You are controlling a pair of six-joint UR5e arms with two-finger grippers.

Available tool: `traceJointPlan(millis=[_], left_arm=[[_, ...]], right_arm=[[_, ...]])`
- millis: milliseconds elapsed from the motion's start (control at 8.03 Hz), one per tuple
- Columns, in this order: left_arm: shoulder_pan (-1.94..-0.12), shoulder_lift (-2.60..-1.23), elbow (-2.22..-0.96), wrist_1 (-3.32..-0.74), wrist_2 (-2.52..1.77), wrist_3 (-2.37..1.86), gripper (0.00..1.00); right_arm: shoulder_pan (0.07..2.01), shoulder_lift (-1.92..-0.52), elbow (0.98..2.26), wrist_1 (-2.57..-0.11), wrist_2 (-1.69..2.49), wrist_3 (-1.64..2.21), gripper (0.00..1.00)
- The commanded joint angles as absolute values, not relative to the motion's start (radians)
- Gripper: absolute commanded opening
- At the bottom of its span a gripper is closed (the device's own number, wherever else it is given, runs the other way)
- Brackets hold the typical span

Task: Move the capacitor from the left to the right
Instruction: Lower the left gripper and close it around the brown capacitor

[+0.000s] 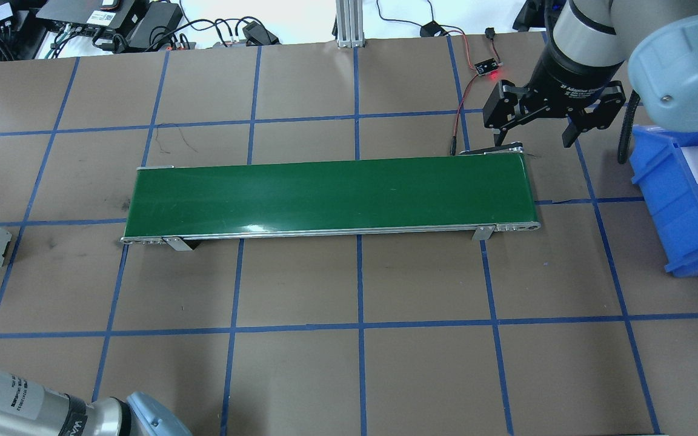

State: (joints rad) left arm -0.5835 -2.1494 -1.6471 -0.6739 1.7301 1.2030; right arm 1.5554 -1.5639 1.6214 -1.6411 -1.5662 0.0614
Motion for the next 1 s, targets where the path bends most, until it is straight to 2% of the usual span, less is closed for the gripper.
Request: traceJointPlan(millis=[0,871], left_arm=[[-0.583,-2.184,-1.644,-0.677,1.758,1.223,0.97],[-0.588,-2.209,-1.577,-0.673,1.619,1.149,0.94]], right_arm=[[1.555,-1.565,1.621,-1.641,-1.566,0.061,1.0],[1.555,-1.563,1.621,-1.641,-1.566,0.061,1.0]])
